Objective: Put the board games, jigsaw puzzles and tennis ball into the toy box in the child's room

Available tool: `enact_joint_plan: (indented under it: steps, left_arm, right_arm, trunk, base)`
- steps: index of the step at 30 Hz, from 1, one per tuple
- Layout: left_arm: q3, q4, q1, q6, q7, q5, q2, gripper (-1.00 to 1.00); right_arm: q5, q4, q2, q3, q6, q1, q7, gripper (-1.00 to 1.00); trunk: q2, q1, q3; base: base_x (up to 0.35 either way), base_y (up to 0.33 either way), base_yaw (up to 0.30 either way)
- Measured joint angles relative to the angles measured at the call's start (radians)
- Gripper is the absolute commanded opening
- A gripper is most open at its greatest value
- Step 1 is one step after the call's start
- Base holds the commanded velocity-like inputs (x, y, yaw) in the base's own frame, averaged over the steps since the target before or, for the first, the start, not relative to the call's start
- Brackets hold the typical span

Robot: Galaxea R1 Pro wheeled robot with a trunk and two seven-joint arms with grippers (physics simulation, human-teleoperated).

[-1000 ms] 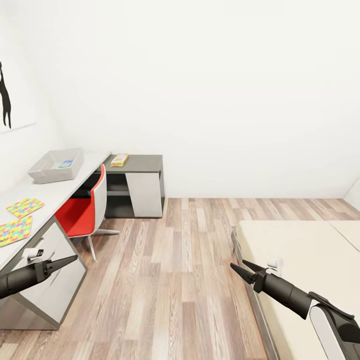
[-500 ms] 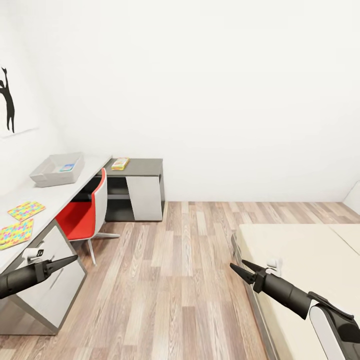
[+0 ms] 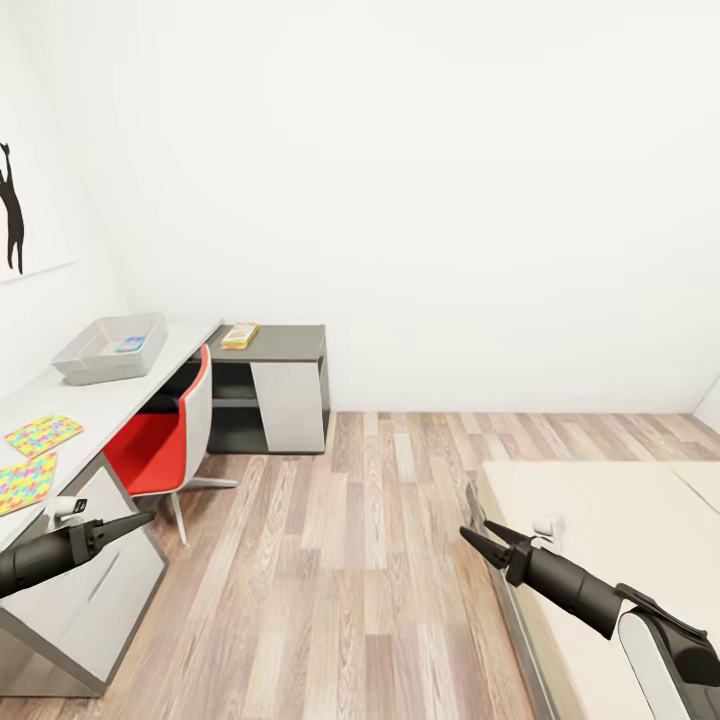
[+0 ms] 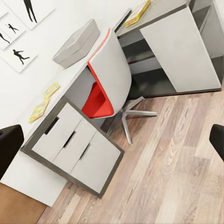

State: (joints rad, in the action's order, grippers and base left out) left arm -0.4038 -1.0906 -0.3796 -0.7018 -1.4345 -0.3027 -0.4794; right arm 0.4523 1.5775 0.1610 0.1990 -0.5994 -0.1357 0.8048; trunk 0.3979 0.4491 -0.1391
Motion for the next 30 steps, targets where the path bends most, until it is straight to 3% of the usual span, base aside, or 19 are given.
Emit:
enact_joint_plan:
  steps: [21, 30]
  left_arm:
    - [0.0, 0.0, 0.0, 0.0, -0.001, 0.0, 0.0, 1.0]
    - [0.001, 0.0, 0.0, -0.001, -0.002, 0.0, 0.0, 1.0]
  right_arm:
    - [0.001, -0.008, 0.0, 0.002, 0.0, 0.0, -0.003, 1.0]
    - [0.004, -0.008, 0.0, 0.003, -0.004, 0.0, -0.003, 1.0]
  trunk:
    - [0.0, 0.0, 0.001]
    - [0.0, 0.0, 0.007]
  base:
    - [0.016, 0.0, 0.0]
    - [-0.02, 0.051, -0.155]
